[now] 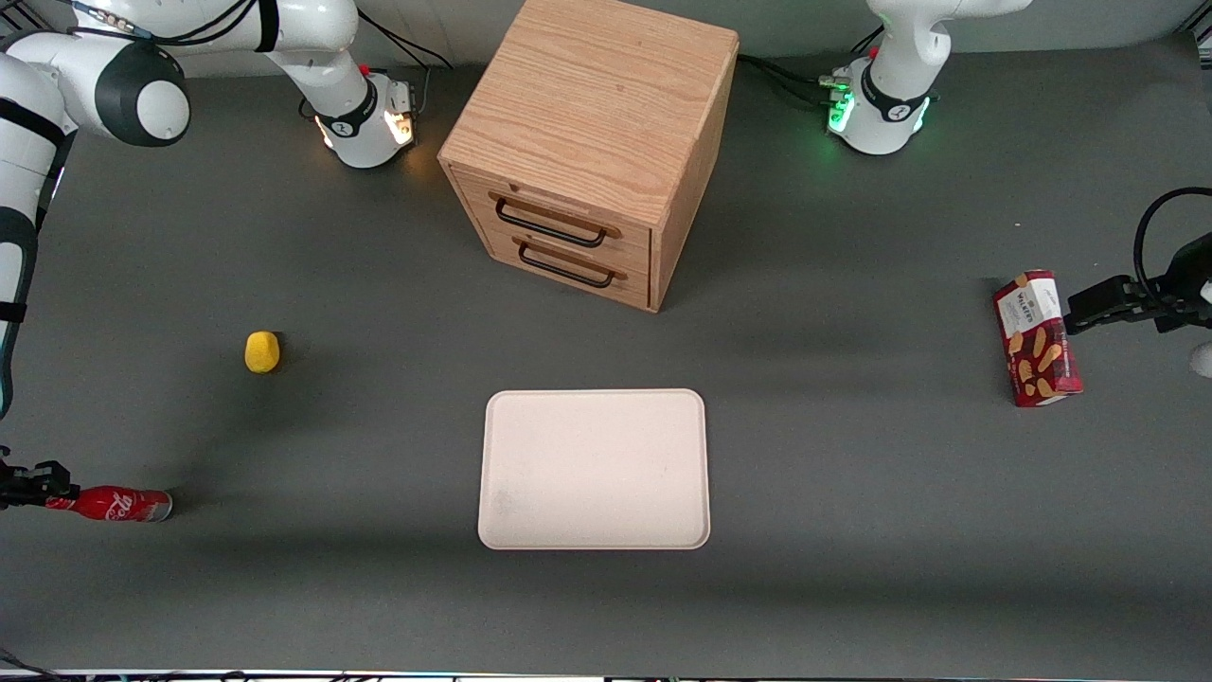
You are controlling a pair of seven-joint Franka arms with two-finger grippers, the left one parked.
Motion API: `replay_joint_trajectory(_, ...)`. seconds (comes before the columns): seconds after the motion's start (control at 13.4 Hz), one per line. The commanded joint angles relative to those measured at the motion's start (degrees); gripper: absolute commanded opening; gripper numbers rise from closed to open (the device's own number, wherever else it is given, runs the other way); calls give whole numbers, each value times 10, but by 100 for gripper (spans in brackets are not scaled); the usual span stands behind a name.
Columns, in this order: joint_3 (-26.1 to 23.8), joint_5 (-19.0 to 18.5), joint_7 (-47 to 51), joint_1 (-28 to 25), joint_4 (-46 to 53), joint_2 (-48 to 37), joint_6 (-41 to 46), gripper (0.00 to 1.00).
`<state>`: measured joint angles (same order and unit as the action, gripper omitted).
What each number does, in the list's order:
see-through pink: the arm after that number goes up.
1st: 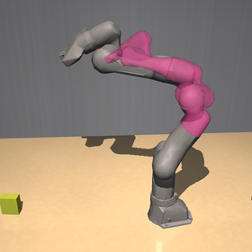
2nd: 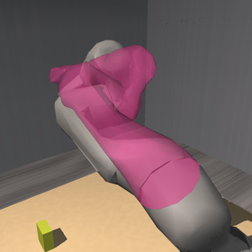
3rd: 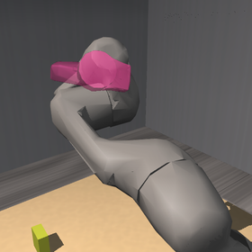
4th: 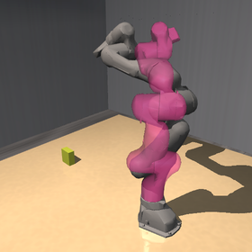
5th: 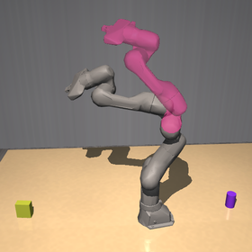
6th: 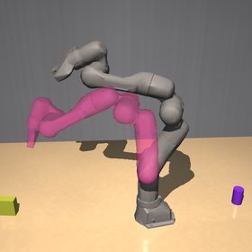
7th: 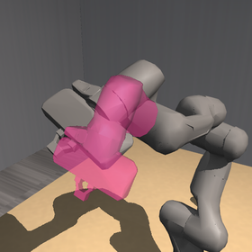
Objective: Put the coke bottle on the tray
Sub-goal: 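Lower the right gripper and close it around the bottle's body, then lift the bottle and carry it over the white tray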
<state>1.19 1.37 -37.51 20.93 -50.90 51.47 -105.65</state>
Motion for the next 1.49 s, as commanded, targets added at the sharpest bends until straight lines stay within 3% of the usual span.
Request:
replay_joint_trajectory(0.0,0,-22,-2,-16,-3,-79,83,3)
replay_joint_trajectory(0.6,4,-52,-1,-30,-41,-293,257,2)
replay_joint_trajectory(0.9,21,-50,2,-45,-49,-335,295,1)
replay_joint_trajectory(1.05,21,-47,51,-80,-50,-336,301,1)
replay_joint_trajectory(1.42,15,-11,309,-237,-46,-322,315,1)
